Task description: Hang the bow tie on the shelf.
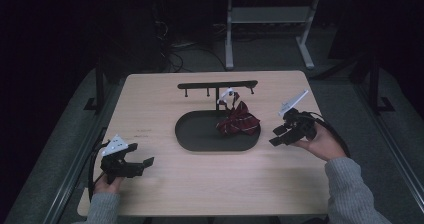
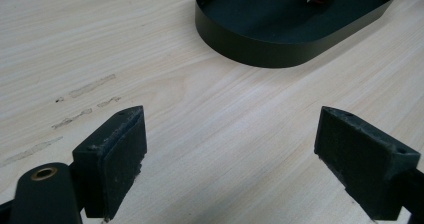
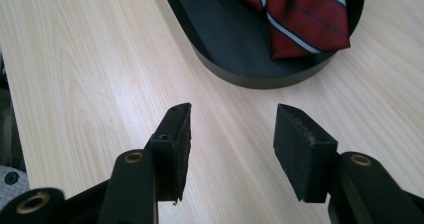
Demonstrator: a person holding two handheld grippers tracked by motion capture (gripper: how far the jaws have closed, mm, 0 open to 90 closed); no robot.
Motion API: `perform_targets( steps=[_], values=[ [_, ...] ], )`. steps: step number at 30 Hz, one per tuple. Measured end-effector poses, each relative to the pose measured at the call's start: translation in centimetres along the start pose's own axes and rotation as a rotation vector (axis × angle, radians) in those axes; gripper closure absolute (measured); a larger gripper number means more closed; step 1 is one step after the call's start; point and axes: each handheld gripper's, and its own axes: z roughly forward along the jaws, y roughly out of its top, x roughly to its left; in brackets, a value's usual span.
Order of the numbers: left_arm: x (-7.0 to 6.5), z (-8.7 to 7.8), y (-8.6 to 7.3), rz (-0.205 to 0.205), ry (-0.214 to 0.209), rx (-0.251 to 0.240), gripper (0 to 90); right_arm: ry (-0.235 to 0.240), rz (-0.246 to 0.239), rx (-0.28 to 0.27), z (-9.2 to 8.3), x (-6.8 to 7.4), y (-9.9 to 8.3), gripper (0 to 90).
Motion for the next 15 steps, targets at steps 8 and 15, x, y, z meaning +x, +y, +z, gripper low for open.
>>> perform_targets(
  steps=[8,15],
  values=[
    [0.0,0.0,0.0,0.0,-0.001,0.001,13.1,-0.001,0.019,0.0,0.0,0.3,-1.2,47.9],
    [-0.1,0.0,0.0,-0.001,-0.001,0.003,13.0,0.001,0.037,-0.018,0.0,0.6,-2.4,47.6]
  ],
)
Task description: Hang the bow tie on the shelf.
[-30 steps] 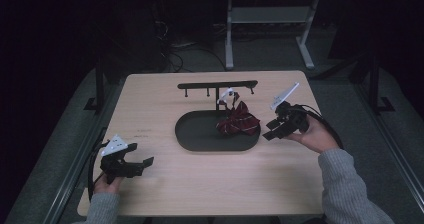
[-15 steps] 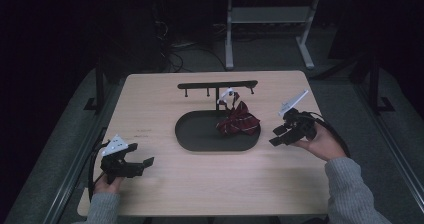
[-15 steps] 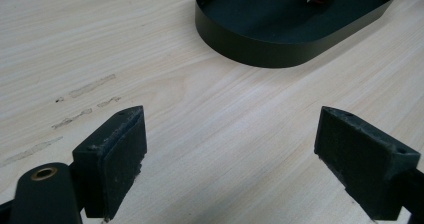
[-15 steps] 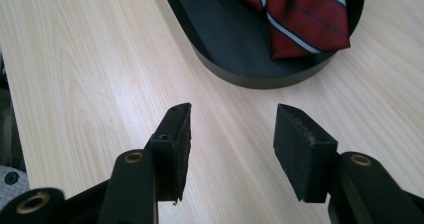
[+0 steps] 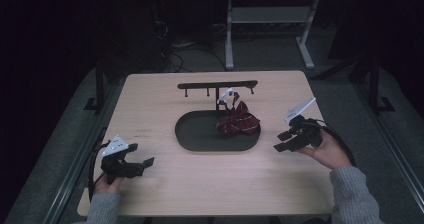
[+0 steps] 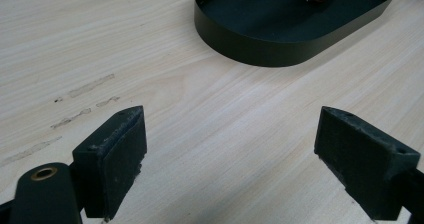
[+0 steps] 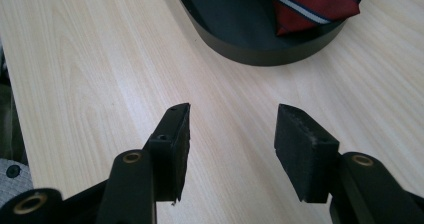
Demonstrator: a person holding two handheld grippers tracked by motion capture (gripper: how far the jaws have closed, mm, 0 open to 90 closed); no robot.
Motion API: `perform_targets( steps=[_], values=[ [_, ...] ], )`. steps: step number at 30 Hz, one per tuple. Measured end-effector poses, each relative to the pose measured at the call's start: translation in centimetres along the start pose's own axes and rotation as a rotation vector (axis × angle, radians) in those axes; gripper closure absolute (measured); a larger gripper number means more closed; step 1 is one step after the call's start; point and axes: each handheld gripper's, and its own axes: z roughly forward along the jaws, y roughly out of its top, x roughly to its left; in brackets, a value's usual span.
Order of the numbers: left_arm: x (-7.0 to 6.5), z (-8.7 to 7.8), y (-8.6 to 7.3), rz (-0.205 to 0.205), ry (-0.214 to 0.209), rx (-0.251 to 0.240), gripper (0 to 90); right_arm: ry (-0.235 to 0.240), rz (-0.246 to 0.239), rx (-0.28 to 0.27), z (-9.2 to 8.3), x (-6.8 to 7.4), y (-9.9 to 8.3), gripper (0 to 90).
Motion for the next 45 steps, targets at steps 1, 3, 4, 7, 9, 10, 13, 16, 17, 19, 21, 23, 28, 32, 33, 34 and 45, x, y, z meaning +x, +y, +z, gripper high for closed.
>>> perform_targets(
  steps=[1,3,4,7,9,10,13,16,17,19,21,23,28,32,33,34,45],
  values=[
    [0.0,0.0,0.0,-0.001,0.0,-0.001,13.0,0.002,0.01,-0.003,0.0,0.1,-0.2,47.6],
    [0.0,0.0,0.0,-0.001,0.0,-0.001,13.0,0.004,0.009,-0.013,0.0,0.1,-0.5,47.6],
    [0.0,0.0,0.0,-0.001,0.0,0.0,13.0,0.003,0.012,-0.014,0.0,0.2,-0.7,47.6],
    [0.0,0.0,0.0,-0.001,-0.001,0.001,13.0,0.003,0.019,-0.023,-0.1,0.3,-1.1,47.5],
    [0.0,0.0,0.0,0.003,-0.001,0.003,13.0,0.002,0.024,-0.024,-0.1,0.3,-1.4,47.4],
    [0.0,0.0,0.0,0.0,-0.001,0.003,13.0,0.0,0.021,-0.026,-0.1,0.3,-1.6,47.4],
    [0.0,0.0,0.0,0.0,0.0,0.002,13.0,0.001,0.028,-0.033,0.0,0.4,-2.0,47.0],
    [0.0,0.0,-0.1,0.004,0.0,0.003,13.0,0.0,0.038,-0.032,0.0,0.6,-2.5,46.9],
    [0.0,0.0,-0.1,0.005,0.0,0.004,13.0,-0.002,0.039,-0.038,0.0,0.6,-2.7,46.8],
    [0.0,0.1,-0.1,0.004,0.0,0.004,13.0,-0.002,0.047,-0.038,0.0,0.7,-3.0,46.6],
    [0.0,0.1,-0.1,0.002,0.0,0.004,13.1,-0.003,0.052,-0.038,0.1,0.8,-3.4,46.5],
    [0.0,0.1,-0.1,0.004,-0.001,0.007,13.1,-0.005,0.055,-0.039,0.0,0.9,-3.7,46.3],
    [0.0,0.1,-0.1,0.003,-0.002,0.005,13.0,-0.01,0.06,-0.053,-0.1,1.3,-4.4,45.8],
    [0.0,0.1,-0.1,0.003,-0.001,0.002,13.0,-0.01,0.062,-0.058,0.2,1.7,-5.3,45.3],
    [-0.1,0.1,-0.2,-0.005,-0.001,0.001,13.1,-0.011,0.066,-0.062,0.2,1.8,-5.5,45.3],
    [-0.1,0.2,-0.2,-0.005,-0.001,0.001,13.0,-0.009,0.07,-0.064,0.3,1.8,-5.7,45.1],
    [0.0,0.1,-0.2,0.009,0.002,0.005,13.1,-0.013,0.094,-0.105,0.5,2.7,-7.7,43.3]
  ],
)
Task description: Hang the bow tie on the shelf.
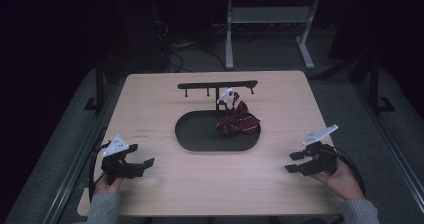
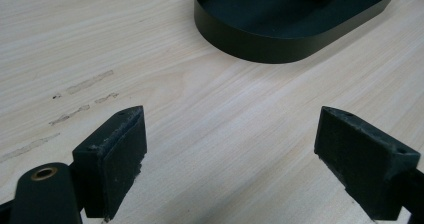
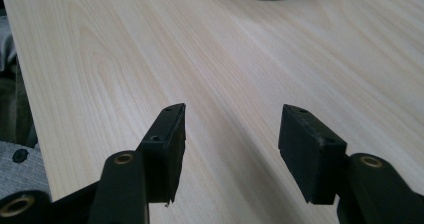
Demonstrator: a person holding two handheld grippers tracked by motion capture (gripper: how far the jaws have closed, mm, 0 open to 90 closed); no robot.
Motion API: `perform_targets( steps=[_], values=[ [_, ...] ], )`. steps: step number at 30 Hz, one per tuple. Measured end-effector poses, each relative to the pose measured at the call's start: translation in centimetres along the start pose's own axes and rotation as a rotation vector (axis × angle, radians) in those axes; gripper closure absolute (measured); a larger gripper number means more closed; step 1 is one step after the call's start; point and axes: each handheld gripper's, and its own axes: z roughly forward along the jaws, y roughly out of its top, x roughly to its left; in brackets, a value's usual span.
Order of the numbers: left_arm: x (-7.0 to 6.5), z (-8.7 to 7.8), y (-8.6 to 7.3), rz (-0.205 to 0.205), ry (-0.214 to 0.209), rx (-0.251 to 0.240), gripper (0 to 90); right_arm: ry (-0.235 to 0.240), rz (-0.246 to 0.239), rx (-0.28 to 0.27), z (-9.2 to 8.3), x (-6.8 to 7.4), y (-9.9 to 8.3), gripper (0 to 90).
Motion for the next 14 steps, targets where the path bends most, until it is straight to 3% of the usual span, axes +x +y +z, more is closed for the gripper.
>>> perform_targets(
  steps=[9,14],
  values=[
    [0.0,-0.1,0.0,0.006,0.003,0.001,13.0,-0.015,0.017,-0.07,-0.1,0.7,-1.4,42.4],
    [0.0,-0.1,0.1,0.011,-0.001,0.001,13.0,-0.03,0.022,-0.082,-0.3,1.3,-2.1,41.0]
  ],
)
